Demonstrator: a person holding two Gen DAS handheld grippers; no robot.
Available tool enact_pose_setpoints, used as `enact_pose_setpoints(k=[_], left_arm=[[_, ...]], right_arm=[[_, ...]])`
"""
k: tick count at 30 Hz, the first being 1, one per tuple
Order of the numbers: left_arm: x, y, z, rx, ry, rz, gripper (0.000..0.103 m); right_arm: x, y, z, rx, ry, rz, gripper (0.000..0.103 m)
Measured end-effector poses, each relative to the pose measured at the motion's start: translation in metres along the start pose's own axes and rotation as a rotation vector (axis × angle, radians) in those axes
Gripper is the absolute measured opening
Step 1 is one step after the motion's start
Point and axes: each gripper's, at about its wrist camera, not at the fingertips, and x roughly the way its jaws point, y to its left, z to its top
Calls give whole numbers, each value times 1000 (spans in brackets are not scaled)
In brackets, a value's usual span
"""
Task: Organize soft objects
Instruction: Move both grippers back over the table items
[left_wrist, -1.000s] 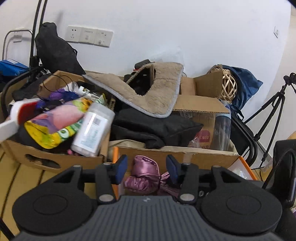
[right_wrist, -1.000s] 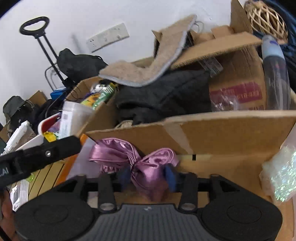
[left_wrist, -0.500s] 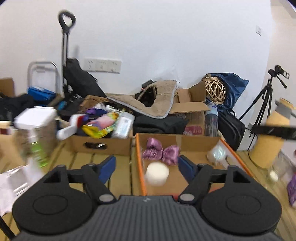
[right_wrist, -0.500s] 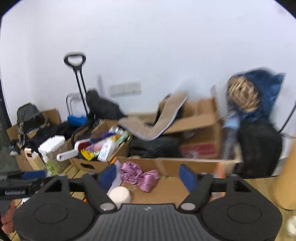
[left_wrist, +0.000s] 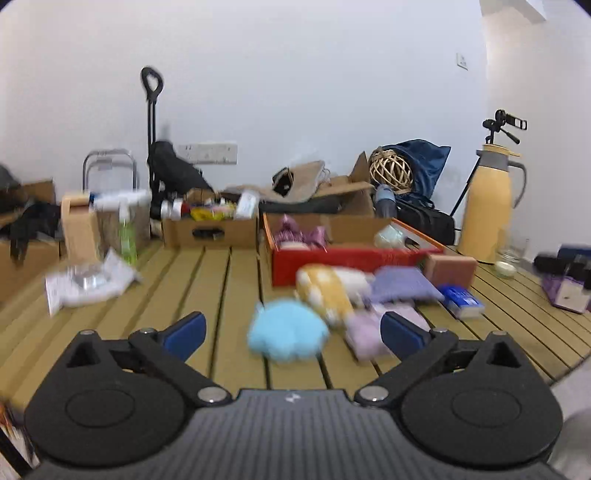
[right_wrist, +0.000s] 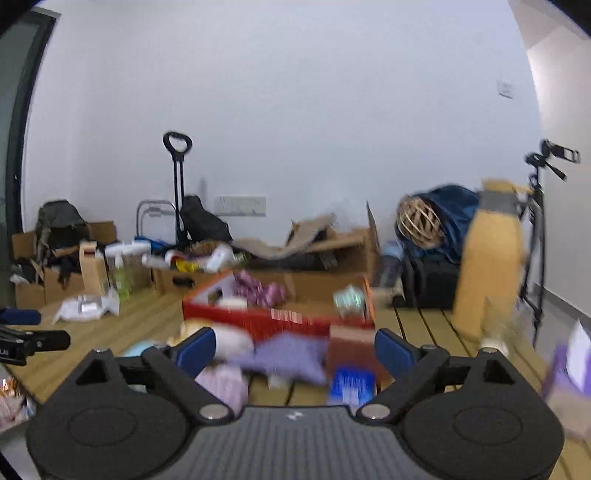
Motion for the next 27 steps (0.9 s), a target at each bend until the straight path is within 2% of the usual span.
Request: enact_pose_setpoints(k=[3,6,9,12,17,21,24,26,27], left_arm=[[-22,-3,-24,-60,26,-13,103],[-34,-8,-32,-26,38,9,103],[-48,-13,-34,-20,13,10,103],[-47,-16,-35,-26,9,-8,103],[-25,-24,-33,-49,35,-36,103],[10,-32,-24,-74,103,-131,101],[43,-39,-15,-71,116,-167,92],[69,-41,-7,-86,138,-176,80],[82,-41,-4,-96,148,-178,78]], right_arm=[[-24,10,-31,24,16,-25,93],[-39,15,-52,62,30,-9,93],[-46,20,-61,37,60,7,93],[-52,21,-61,59,37,19,93],[-41,15,-62,141,29,33,92],[-4,6,-58,219,97,92,91],[30,3,-52,246,140,140,82],[56,3,-46,255,165,157,78],[68,3,-44,257,178,165,74]])
